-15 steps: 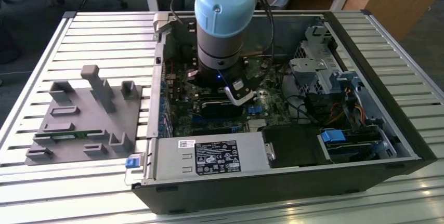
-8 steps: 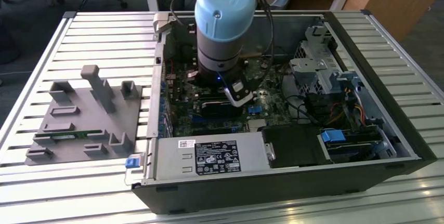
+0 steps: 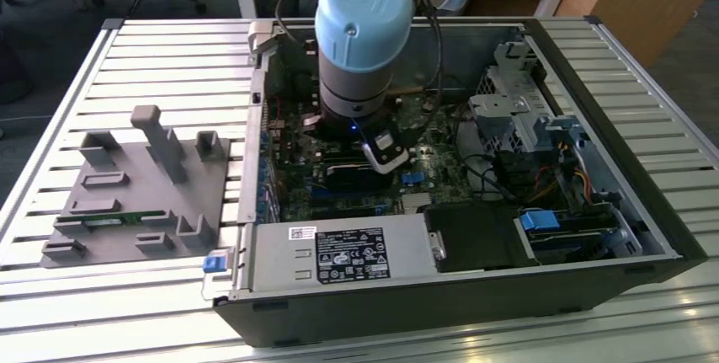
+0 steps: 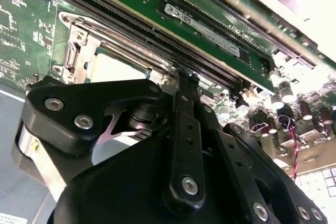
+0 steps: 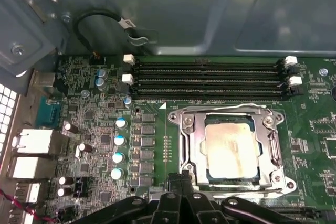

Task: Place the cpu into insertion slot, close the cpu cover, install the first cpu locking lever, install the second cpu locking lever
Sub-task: 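Install the second cpu locking lever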

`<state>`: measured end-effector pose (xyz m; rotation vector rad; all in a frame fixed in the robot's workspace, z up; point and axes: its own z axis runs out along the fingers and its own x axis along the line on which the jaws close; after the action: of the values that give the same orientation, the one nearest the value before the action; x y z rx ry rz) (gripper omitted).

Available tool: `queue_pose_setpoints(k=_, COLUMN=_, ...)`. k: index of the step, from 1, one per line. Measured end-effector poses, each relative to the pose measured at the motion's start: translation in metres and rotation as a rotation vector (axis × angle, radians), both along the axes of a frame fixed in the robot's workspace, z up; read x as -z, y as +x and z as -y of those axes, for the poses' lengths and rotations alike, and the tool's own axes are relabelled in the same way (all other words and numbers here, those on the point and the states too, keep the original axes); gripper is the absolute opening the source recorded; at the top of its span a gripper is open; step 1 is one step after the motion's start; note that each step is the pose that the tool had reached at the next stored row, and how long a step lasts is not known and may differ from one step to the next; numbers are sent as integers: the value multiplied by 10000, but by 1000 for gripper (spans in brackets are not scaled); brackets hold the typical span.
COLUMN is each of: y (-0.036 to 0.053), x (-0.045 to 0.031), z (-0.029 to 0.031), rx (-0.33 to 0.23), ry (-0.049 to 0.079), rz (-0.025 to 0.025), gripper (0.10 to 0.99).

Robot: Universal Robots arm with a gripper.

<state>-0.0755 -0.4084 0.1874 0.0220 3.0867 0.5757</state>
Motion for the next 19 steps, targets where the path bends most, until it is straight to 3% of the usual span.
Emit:
queue_pose_setpoints(k=4, y=-15, x=9, z=-19, rx=1, ry=71, rz=1, gripper=106)
queue_pose_setpoints(k=10, y=-30, x=-17, z=-24, rx=-1, ry=75, rz=0, gripper=106)
queue_pose_setpoints(k=19, y=-31, x=-244, z=-24, rx=1, ry=80, rz=0, gripper=106)
